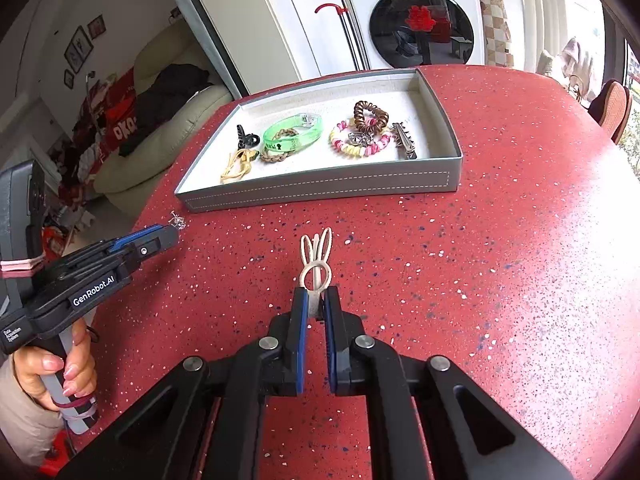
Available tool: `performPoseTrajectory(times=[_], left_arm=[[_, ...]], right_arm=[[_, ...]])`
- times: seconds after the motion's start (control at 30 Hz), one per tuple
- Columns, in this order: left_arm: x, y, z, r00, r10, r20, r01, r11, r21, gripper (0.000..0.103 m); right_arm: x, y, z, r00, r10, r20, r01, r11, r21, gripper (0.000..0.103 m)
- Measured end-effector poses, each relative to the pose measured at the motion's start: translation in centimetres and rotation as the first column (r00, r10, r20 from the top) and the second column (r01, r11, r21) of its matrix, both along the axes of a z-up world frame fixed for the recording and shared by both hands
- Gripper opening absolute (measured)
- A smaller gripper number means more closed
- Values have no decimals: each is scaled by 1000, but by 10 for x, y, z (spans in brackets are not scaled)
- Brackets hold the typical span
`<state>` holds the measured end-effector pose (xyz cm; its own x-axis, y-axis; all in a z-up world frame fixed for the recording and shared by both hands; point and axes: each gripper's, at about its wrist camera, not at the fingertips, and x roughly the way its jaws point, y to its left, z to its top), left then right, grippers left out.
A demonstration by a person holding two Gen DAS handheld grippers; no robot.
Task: Organize jewelry
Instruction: 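Carry the heart pendant and bunny clip into the tray, then open the left tool to release the heart pendant while the right releases the bunny clip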
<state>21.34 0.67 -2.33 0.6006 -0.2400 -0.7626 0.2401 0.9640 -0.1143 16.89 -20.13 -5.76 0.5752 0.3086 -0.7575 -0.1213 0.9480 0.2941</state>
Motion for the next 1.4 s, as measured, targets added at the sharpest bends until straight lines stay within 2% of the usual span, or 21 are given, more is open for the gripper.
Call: performPoseTrajectory(times=[0.43,0.83,1.13,1.4], left_arm=[[19,4,16,999,14,37,-14,1000,-16,37],[55,-3,27,998,29,54,-27,999,-40,37],[86,-9,32,997,51,58,-48,997,-52,37],[112,-17,18,998,63,24,-63,997,-34,37]], right_arm=[[22,-16,28,998,-31,51,30,999,17,9],[65,-15,42,996,-39,75,37,999,27,9],[103,-24,41,995,-73,65,70,997,41,9],[130,-26,27,995,-99,30,98,994,44,9]])
